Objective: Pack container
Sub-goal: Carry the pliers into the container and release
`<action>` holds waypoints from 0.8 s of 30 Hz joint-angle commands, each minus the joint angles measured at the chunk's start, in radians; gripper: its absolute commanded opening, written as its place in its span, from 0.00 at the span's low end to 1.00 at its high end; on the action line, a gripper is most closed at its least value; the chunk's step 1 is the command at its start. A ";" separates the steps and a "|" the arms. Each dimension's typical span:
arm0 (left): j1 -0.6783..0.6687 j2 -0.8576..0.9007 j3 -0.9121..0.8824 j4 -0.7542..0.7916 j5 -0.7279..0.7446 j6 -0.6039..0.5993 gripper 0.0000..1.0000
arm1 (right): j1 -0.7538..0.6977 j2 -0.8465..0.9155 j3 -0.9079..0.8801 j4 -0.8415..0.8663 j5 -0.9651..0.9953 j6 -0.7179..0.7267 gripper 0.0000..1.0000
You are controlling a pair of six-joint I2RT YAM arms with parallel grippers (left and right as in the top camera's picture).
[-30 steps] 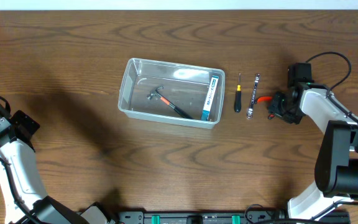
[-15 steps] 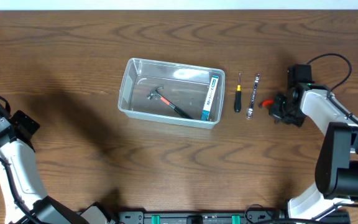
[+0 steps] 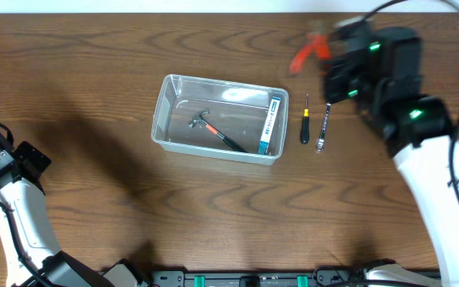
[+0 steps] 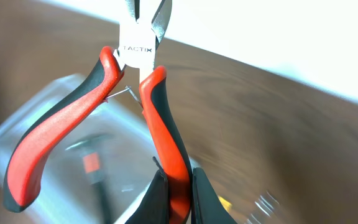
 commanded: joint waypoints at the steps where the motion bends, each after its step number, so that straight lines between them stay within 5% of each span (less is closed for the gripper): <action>1: 0.004 0.005 0.031 0.001 -0.016 0.013 0.98 | 0.119 0.062 -0.015 -0.008 -0.087 -0.262 0.01; 10: 0.004 0.005 0.031 0.001 -0.016 0.013 0.98 | 0.241 0.347 -0.015 0.039 -0.055 -0.637 0.01; 20: 0.004 0.005 0.031 0.001 -0.016 0.013 0.98 | 0.229 0.556 -0.015 0.252 0.042 -0.643 0.01; 21: 0.004 0.005 0.031 0.001 -0.016 0.013 0.98 | 0.232 0.561 -0.015 0.257 0.043 -0.643 0.08; 23: 0.004 0.005 0.031 0.001 -0.016 0.013 0.98 | 0.234 0.566 -0.015 0.267 0.055 -0.639 0.41; 24: 0.004 0.005 0.031 0.001 -0.016 0.013 0.98 | 0.234 0.566 -0.015 0.274 0.067 -0.621 0.45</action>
